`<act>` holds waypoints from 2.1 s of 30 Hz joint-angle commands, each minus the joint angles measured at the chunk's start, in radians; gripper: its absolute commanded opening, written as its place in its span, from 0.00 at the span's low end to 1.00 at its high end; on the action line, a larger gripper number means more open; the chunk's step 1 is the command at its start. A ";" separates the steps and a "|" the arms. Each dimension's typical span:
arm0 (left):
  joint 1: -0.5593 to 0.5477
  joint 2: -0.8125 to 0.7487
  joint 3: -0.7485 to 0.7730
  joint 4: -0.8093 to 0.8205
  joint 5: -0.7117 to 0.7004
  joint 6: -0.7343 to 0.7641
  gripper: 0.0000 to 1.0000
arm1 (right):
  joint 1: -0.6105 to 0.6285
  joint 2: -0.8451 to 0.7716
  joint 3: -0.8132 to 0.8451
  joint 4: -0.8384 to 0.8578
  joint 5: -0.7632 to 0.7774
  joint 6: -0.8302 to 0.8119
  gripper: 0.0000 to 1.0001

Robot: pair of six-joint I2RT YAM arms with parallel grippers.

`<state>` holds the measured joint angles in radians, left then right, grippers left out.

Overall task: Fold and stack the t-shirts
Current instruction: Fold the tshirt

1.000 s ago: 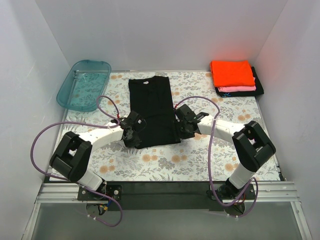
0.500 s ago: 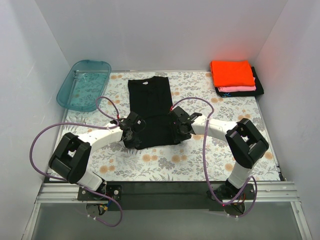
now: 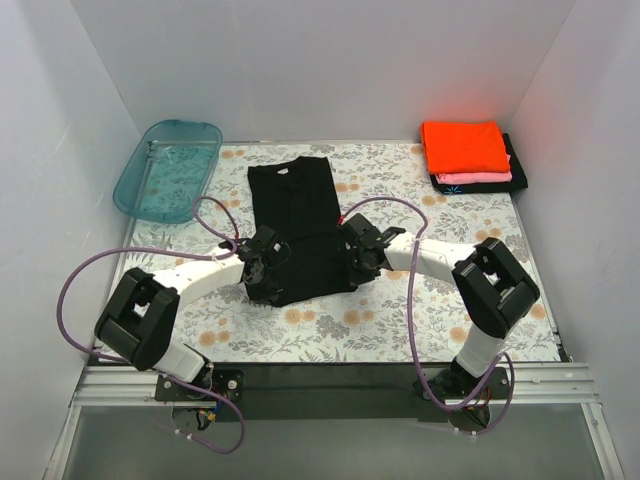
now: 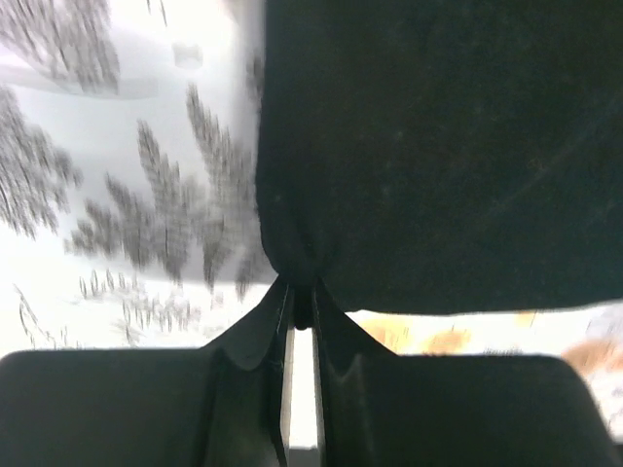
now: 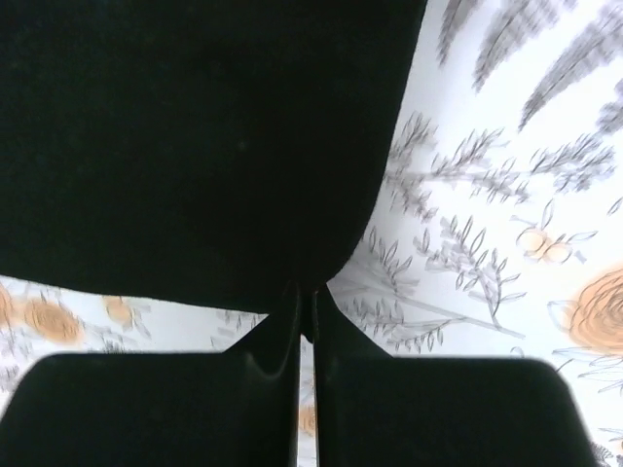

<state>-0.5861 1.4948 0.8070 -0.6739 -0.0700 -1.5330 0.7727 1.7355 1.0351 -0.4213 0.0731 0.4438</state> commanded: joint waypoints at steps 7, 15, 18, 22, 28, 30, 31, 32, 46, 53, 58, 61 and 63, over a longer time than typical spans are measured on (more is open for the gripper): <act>-0.106 -0.390 -0.129 -0.317 0.363 -0.070 0.00 | 0.074 -0.218 -0.243 -0.479 -0.194 -0.116 0.01; -0.118 -0.482 0.038 -0.493 0.334 -0.115 0.00 | 0.037 -0.346 -0.023 -0.738 -0.131 -0.172 0.01; -0.101 -0.427 0.127 -0.468 0.259 -0.090 0.00 | -0.021 -0.278 0.164 -0.763 -0.081 -0.221 0.01; -0.026 -0.357 0.176 -0.395 0.224 -0.064 0.00 | -0.058 -0.180 0.356 -0.774 -0.078 -0.263 0.01; 0.115 -0.295 0.247 -0.293 0.208 0.017 0.00 | -0.088 -0.058 0.555 -0.772 -0.078 -0.298 0.01; 0.141 -0.277 0.285 -0.267 0.211 0.037 0.00 | -0.095 -0.016 0.609 -0.772 -0.078 -0.313 0.01; 0.158 -0.268 0.296 -0.259 0.208 0.043 0.00 | -0.099 -0.005 0.662 -0.772 -0.078 -0.315 0.01; 0.164 -0.254 0.305 -0.251 0.208 0.051 0.00 | -0.102 0.021 0.698 -0.774 -0.078 -0.323 0.01; 0.261 -0.094 0.377 -0.063 0.171 0.120 0.00 | -0.179 0.280 1.037 -0.688 -0.042 -0.382 0.01; 0.282 -0.033 0.353 0.082 0.122 0.143 0.00 | -0.205 0.309 1.023 -0.492 -0.033 -0.401 0.01; 0.298 0.002 0.330 0.158 0.101 0.154 0.00 | -0.214 0.331 0.985 -0.390 -0.022 -0.418 0.01; 0.305 0.042 0.320 0.207 0.093 0.162 0.00 | -0.225 0.338 0.941 -0.320 -0.022 -0.419 0.01; 0.310 0.076 0.319 0.235 0.088 0.160 0.00 | -0.233 0.343 0.922 -0.278 -0.033 -0.422 0.01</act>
<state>-0.2893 1.5459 1.1362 -0.5159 0.0582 -1.3937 0.5575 2.0651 1.9854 -0.8227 0.0261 0.0437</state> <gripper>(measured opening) 0.053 0.036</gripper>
